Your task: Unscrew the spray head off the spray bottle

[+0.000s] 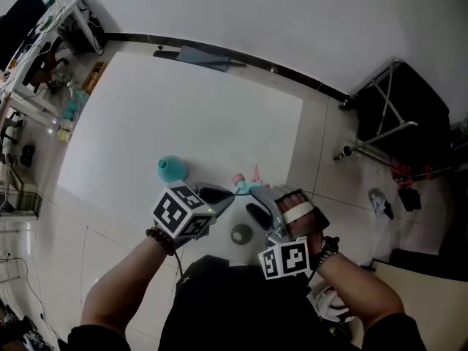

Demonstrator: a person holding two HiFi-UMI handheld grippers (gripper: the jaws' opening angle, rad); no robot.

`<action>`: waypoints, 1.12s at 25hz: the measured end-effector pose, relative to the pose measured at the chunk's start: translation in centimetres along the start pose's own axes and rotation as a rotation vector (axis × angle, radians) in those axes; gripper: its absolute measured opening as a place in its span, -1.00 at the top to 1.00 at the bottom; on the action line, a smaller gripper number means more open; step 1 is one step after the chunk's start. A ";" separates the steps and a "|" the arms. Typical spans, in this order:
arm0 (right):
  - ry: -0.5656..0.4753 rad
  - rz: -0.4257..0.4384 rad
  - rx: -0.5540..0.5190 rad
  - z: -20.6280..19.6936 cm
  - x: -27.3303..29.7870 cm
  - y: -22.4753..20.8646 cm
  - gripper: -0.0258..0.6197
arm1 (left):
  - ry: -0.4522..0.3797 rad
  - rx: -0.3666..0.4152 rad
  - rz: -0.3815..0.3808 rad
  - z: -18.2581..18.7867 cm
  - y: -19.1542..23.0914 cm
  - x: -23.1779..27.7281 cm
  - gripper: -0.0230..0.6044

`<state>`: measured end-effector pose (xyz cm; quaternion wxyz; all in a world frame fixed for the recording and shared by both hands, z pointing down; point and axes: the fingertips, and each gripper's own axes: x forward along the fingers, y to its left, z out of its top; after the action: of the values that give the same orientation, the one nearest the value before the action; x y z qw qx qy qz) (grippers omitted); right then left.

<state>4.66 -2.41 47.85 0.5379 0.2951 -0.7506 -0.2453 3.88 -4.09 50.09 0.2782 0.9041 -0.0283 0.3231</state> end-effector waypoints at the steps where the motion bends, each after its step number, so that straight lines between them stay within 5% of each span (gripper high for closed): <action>1: 0.003 -0.004 -0.032 0.1 0.0 0.0 0.29 | 0.005 -0.005 -0.010 0.0 -0.2 -0.1 0.86; 10: 0.043 0.019 -0.316 -0.2 0.8 0.8 0.29 | 0.012 -0.066 -0.131 0.5 -2.3 -0.8 0.86; 24: 0.040 0.039 -0.429 1.0 1.4 0.8 0.30 | -0.028 -0.153 -0.287 0.9 -4.8 -1.7 0.86; 28: 0.045 0.040 -0.447 1.0 1.3 0.9 0.47 | -0.033 -0.160 -0.295 1.0 -5.0 -1.9 0.86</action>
<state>3.21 -2.68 49.01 0.6112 0.1590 -0.6710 -0.3884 4.08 -0.64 45.93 0.3930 0.8787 0.0744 0.2605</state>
